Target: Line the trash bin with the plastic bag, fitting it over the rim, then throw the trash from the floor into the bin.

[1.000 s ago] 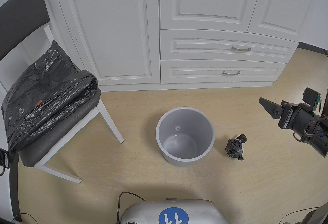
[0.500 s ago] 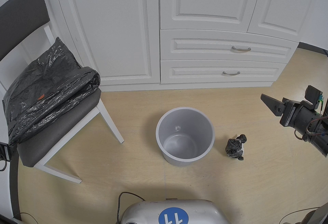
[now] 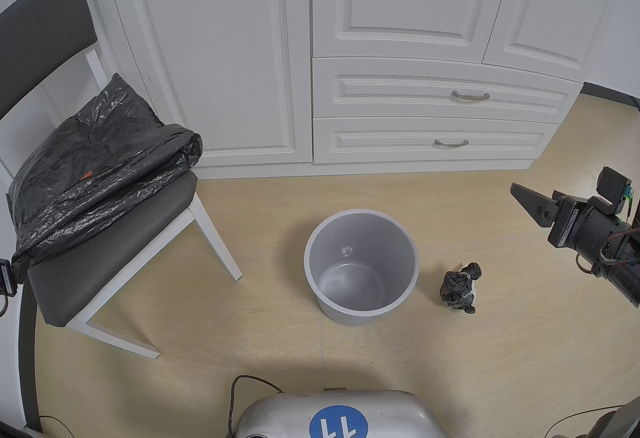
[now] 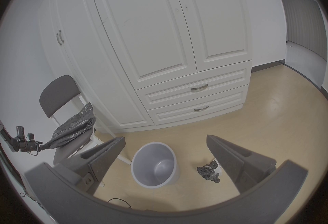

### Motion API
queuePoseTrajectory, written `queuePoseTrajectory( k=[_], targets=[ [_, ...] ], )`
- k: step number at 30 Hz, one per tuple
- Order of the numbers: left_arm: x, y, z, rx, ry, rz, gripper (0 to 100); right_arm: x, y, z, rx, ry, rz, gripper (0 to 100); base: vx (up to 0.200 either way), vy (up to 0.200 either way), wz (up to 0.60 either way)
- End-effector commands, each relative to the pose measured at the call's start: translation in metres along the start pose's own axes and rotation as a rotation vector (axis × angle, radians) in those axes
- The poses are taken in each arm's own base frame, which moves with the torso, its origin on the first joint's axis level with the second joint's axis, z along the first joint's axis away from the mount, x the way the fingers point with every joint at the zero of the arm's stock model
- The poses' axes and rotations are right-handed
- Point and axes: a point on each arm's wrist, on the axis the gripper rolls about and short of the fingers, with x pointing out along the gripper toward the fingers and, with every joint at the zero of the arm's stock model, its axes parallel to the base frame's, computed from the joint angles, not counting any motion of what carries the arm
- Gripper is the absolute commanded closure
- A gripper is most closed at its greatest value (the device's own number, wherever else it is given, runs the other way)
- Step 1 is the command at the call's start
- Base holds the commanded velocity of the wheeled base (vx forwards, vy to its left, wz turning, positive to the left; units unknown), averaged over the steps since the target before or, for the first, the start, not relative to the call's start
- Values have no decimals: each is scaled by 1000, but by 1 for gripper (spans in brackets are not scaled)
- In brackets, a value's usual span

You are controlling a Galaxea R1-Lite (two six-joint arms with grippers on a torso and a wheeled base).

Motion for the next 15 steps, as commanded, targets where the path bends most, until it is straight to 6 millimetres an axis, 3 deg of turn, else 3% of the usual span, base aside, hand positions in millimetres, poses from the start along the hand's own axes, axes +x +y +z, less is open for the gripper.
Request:
queuePoseTrajectory(
  k=[1, 15],
  targets=[
    [1, -1, 0, -5, -11, -38, 0, -2, 0, 1, 1, -6, 5, 0, 0, 0, 0],
    [13, -21, 3, -133, -10, -211, 0, -3, 0, 1, 2, -3, 11, 0, 0, 0, 0]
  ],
)
